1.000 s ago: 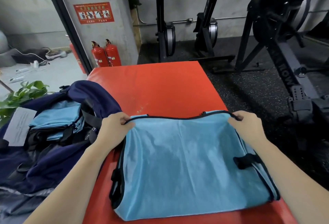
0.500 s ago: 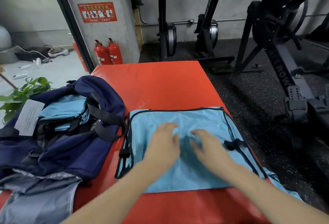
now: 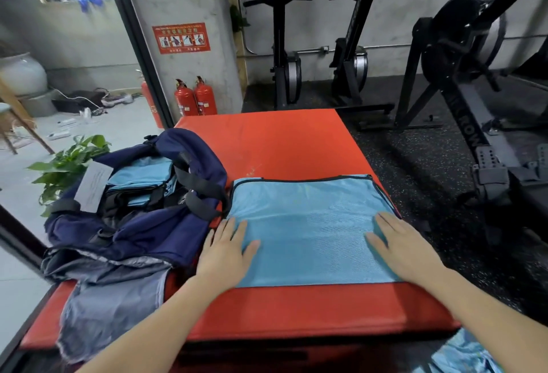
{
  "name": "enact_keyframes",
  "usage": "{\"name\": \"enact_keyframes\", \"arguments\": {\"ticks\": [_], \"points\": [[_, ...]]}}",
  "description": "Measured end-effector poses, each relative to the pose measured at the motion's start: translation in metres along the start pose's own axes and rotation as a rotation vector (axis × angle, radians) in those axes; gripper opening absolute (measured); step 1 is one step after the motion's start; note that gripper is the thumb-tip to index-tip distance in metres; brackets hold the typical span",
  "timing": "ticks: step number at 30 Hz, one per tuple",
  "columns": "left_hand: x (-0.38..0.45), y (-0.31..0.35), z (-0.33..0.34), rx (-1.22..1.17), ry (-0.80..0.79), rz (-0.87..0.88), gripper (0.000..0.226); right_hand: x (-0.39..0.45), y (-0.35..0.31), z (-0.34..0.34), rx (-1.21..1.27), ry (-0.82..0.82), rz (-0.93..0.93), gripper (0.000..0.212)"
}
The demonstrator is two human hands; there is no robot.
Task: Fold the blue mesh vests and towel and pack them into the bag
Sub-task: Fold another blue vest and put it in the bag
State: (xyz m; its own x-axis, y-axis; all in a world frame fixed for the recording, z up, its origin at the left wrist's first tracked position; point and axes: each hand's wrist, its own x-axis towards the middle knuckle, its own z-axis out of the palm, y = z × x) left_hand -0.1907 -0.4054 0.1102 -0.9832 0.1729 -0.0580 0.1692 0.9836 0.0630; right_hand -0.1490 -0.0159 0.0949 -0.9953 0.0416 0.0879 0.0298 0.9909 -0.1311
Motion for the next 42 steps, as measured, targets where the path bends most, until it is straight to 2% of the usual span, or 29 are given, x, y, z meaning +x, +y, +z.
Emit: {"name": "enact_keyframes", "arguments": {"ticks": [4,5,8,9,13,18,22,27,31,33,35,38,40,42], "points": [[-0.008,-0.005,-0.005,-0.002,-0.043,-0.047,0.124,-0.003,-0.005,-0.003,0.011,0.026,0.008,0.073],[-0.011,-0.003,-0.006,0.004,-0.039,-0.053,0.119,-0.005,-0.008,-0.006,0.012,0.055,-0.017,0.068],[-0.025,0.007,-0.006,0.111,0.053,0.027,0.073,-0.016,-0.015,-0.015,0.016,0.075,-0.122,0.055],[-0.033,0.012,-0.009,0.127,0.063,0.054,0.064,-0.022,-0.018,-0.018,0.036,0.051,-0.153,0.053],[-0.08,0.046,-0.016,0.03,0.082,0.13,0.055,-0.047,-0.018,-0.024,0.091,-0.018,-0.269,0.049],[-0.137,0.069,-0.016,0.051,-0.07,0.022,0.068,-0.073,-0.005,-0.034,0.112,0.016,-0.307,0.046],[-0.161,0.068,-0.009,0.069,-0.135,-0.033,0.077,-0.087,0.009,-0.037,0.057,0.018,-0.249,0.038],[-0.142,0.059,-0.007,-0.12,-0.004,-0.08,0.074,-0.09,0.011,-0.045,-0.063,-0.029,-0.213,0.031],[-0.126,0.054,-0.008,-0.353,0.166,-0.081,0.062,-0.088,0.008,-0.04,-0.15,0.101,-0.198,0.026],[-0.117,0.053,-0.006,-0.414,0.177,-0.114,0.058,-0.085,0.008,-0.038,-0.199,0.153,-0.231,0.031],[-0.109,0.051,-0.002,-0.398,0.14,-0.123,0.06,-0.082,0.007,-0.037,-0.24,0.168,-0.26,0.03],[-0.089,0.046,0.004,-0.298,0.104,-0.074,0.067,-0.077,0.008,-0.033,-0.298,0.244,-0.316,0.008],[-0.07,0.042,0.004,-0.233,0.099,-0.017,0.069,-0.072,0.011,-0.027,-0.319,0.287,-0.351,0.025],[-0.046,0.038,0.002,-0.192,0.086,0.038,0.069,-0.068,0.013,-0.025,-0.33,0.33,-0.376,0.03]]}}
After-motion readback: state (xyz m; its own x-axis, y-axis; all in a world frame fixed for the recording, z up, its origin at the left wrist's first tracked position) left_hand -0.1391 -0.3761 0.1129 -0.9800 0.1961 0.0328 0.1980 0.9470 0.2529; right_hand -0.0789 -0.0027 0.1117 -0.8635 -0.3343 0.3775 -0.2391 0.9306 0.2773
